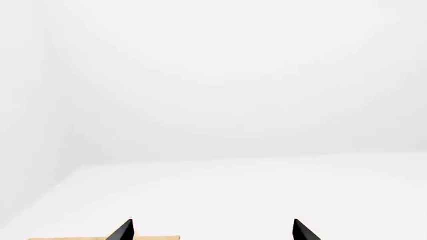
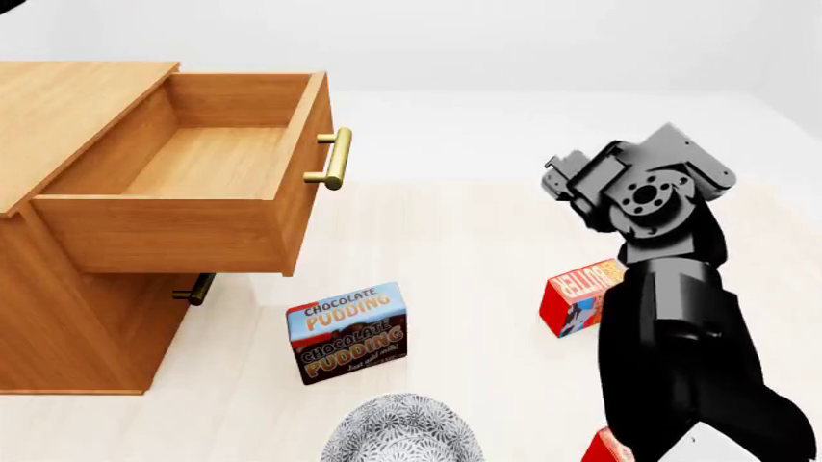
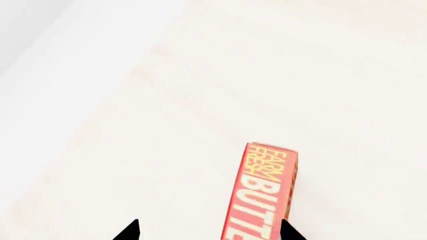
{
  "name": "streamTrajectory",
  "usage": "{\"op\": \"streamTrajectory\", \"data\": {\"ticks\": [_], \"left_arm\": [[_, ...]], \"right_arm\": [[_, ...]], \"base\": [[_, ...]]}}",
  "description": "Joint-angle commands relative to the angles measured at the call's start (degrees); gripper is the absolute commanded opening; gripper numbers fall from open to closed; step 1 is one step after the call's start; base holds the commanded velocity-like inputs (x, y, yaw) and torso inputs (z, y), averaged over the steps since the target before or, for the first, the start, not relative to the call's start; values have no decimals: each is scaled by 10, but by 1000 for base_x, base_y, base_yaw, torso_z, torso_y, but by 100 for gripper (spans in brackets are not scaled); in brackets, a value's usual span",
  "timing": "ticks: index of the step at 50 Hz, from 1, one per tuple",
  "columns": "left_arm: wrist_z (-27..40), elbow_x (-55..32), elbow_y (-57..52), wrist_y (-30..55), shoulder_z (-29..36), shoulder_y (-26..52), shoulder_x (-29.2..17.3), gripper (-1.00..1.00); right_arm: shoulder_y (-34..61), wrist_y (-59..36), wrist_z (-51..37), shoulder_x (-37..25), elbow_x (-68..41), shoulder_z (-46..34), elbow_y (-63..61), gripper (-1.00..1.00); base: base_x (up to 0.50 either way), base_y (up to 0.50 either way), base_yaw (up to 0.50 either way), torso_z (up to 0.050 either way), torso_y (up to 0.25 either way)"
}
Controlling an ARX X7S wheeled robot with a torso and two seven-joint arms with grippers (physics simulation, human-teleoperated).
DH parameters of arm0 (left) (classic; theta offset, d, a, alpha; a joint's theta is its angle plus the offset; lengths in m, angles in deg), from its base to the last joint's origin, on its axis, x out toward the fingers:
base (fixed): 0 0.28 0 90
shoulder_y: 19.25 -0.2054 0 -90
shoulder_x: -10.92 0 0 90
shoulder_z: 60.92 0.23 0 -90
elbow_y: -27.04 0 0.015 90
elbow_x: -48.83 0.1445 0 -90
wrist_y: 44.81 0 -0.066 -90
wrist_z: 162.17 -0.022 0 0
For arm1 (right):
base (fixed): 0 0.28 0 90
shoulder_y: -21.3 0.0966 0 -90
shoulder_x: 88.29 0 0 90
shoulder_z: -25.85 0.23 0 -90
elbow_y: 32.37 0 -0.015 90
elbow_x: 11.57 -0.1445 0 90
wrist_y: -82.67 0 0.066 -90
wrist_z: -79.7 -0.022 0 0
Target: Put the butter at the front in the top drawer of the cabinet and close it.
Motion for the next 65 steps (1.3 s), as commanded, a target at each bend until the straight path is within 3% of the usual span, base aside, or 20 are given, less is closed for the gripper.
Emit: {"op": "streamTrajectory", "data": {"ticks": [1,6,65], "left_arm": [[1,4,-4,-18,-2,-7,-3,100],[2,4,-5,-20,-2,-8,-3,100],[14,12,-12,-27,-2,-12,-4,100]], "right_arm": [[25,65,33,-15,15,-10,115,100],[39,96,46,-20,25,-10,169,100],[26,86,92,-6,233,199,172,100]], "base": [[0,0,0,0,0],[0,0,0,0,0],[0,0,0,0,0]]}}
